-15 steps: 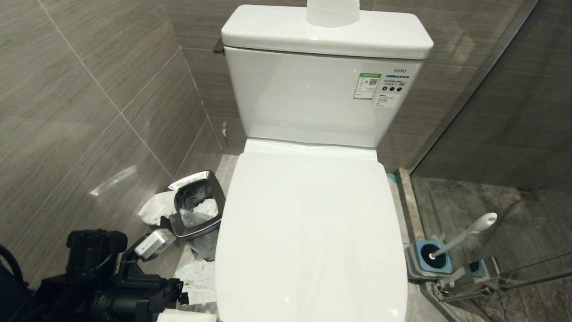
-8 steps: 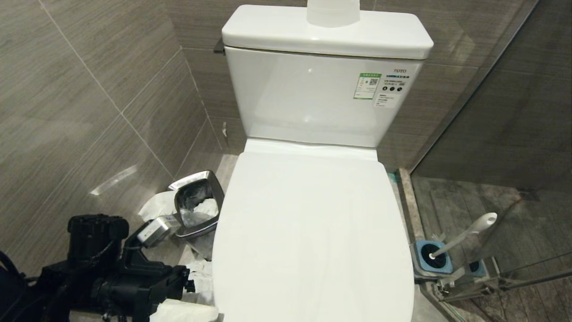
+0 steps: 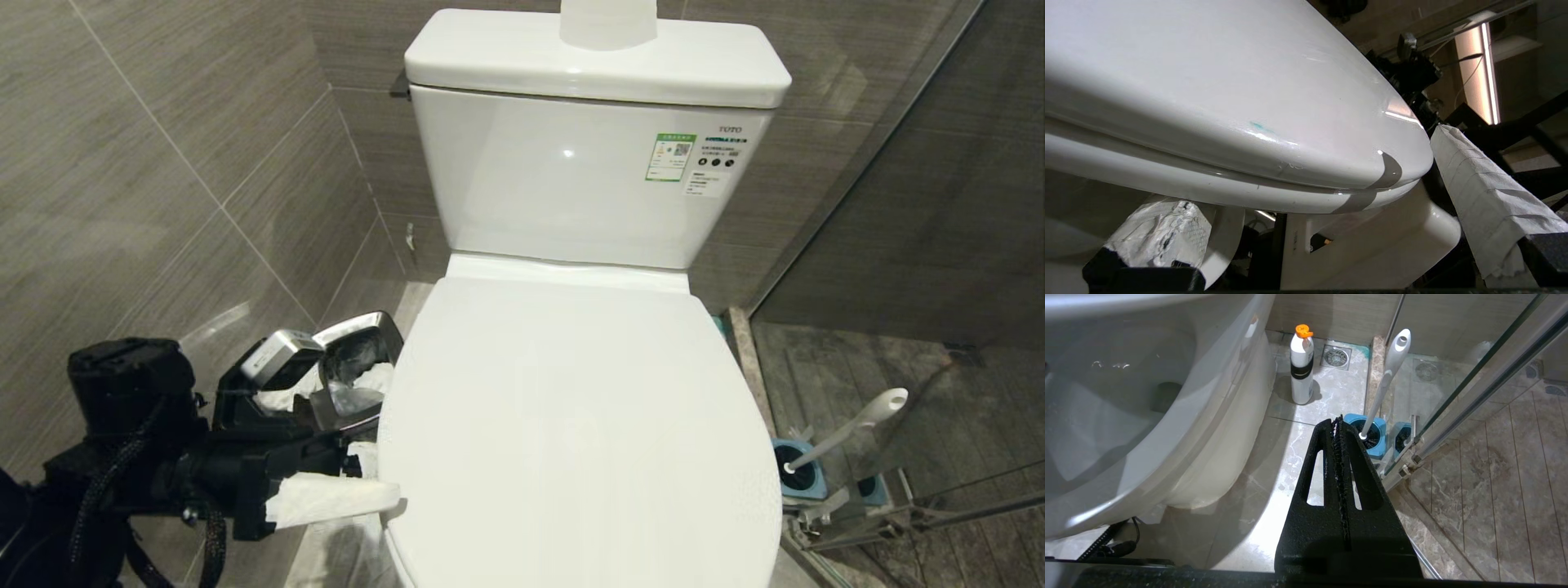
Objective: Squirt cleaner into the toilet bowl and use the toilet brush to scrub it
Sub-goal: Use the left hand to lift the toilet lid slightly
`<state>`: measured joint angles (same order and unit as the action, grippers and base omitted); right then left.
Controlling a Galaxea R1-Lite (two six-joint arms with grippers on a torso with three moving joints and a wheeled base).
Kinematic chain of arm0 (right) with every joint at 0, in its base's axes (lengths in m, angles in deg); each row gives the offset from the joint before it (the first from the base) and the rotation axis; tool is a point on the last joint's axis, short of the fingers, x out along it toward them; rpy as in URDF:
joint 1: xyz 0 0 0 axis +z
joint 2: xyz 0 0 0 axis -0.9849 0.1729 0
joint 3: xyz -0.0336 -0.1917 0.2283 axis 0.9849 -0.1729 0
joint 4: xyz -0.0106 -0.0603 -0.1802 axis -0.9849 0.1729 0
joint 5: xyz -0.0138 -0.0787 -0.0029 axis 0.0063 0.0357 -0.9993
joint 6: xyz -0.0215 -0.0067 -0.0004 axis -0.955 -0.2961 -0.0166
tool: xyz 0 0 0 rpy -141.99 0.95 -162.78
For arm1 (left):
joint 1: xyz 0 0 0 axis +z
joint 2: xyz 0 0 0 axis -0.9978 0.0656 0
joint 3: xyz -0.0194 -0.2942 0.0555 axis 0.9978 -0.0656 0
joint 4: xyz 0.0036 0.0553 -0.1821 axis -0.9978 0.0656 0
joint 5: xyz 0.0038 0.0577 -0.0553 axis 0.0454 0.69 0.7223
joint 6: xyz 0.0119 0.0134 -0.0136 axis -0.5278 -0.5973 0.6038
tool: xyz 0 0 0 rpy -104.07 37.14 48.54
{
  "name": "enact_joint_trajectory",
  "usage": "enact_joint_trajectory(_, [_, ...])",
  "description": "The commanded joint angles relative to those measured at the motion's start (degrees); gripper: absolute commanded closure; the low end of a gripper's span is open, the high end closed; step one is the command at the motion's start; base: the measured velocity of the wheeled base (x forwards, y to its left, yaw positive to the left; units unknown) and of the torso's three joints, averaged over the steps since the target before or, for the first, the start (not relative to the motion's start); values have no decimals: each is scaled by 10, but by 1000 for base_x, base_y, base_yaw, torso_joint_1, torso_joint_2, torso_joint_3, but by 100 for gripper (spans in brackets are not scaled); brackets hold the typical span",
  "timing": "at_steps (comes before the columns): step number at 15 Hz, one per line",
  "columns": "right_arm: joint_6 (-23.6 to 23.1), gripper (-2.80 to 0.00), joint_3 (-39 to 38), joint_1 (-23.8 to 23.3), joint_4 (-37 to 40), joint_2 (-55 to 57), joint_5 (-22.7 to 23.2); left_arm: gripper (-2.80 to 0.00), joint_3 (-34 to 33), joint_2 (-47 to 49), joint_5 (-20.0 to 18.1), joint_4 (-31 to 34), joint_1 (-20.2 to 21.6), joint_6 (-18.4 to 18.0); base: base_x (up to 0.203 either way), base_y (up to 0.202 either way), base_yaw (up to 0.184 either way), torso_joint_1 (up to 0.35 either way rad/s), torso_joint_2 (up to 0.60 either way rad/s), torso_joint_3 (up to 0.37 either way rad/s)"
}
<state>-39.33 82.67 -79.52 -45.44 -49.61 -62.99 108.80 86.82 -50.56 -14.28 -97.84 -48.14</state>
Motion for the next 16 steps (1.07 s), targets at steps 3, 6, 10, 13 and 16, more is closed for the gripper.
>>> enact_joint_trajectory(3, [0,0,0,1,0,0,0,-280,-1,-13,-1,-63,0,78,0,0,0,0,0,0])
enact_joint_trajectory(6, [0,0,0,0,0,0,0,-280,-1,-17,-2,-65,2,79,0,0,0,0,0,0])
enact_joint_trajectory(10, [0,0,0,1,0,0,0,-280,12,-23,-5,-86,2,111,0,0,0,0,0,0])
enact_joint_trajectory(13, [0,0,0,1,0,0,0,-280,21,-34,-6,-163,2,274,0,0,0,0,0,0])
enact_joint_trajectory(16, [0,0,0,1,0,0,0,-280,39,-44,-5,-207,2,376,0,0,0,0,0,0])
